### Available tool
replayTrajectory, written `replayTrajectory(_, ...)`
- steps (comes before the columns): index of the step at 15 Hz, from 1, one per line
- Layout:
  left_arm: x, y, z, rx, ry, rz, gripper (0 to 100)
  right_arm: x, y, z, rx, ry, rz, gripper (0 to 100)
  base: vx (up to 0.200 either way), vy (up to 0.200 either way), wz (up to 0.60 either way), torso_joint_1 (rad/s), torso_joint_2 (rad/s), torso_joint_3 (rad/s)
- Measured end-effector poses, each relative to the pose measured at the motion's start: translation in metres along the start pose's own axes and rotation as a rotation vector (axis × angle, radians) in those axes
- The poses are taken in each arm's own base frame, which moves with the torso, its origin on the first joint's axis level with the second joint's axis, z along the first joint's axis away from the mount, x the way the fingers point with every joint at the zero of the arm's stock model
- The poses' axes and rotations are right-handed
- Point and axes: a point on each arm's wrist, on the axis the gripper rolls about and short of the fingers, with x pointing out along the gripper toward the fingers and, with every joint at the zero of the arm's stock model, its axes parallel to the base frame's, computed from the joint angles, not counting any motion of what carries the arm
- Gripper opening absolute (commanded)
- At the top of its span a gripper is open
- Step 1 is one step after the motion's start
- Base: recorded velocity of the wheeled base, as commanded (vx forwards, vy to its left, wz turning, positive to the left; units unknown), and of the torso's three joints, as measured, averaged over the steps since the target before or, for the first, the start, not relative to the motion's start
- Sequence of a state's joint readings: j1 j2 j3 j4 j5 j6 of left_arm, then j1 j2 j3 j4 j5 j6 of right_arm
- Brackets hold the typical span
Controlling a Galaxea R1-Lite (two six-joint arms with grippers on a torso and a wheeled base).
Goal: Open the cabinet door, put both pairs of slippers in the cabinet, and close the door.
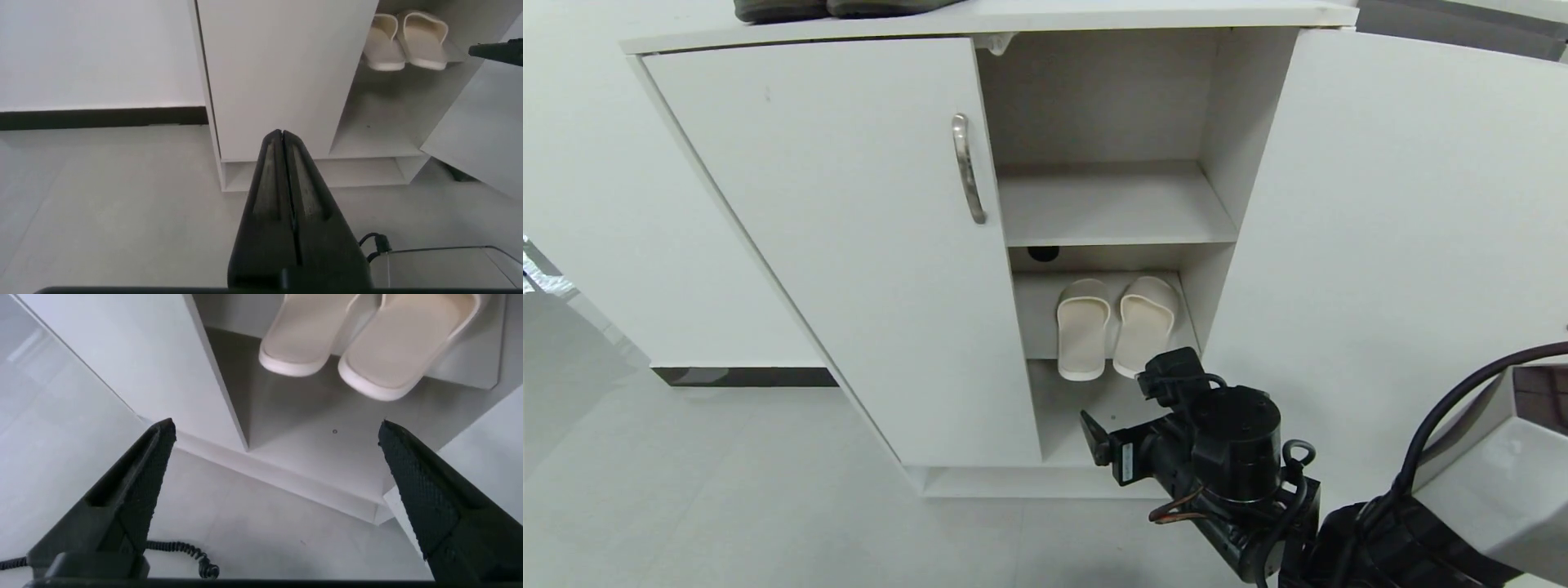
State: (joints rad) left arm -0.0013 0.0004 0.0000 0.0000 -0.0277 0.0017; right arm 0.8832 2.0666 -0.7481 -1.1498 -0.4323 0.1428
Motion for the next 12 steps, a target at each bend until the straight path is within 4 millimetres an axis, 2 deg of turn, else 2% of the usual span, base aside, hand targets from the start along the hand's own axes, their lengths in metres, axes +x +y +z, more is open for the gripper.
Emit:
replayTrajectory(7, 0.000, 0.000, 0.000, 0.000, 0.000, 0.000, 0, -0.002, -0.002, -0.005, -0.010, 0.019, -0.003, 100, 0.000, 0.000, 0.00, 0.000, 0.00, 0.199)
replayTrajectory(12, 0.000, 0.000, 0.000, 0.004, 0.000, -0.002, 0, -0.001, -0.002, -0.011, -0.019, 0.036, -0.005, 100, 0.000, 0.000, 0.00, 0.000, 0.00, 0.035)
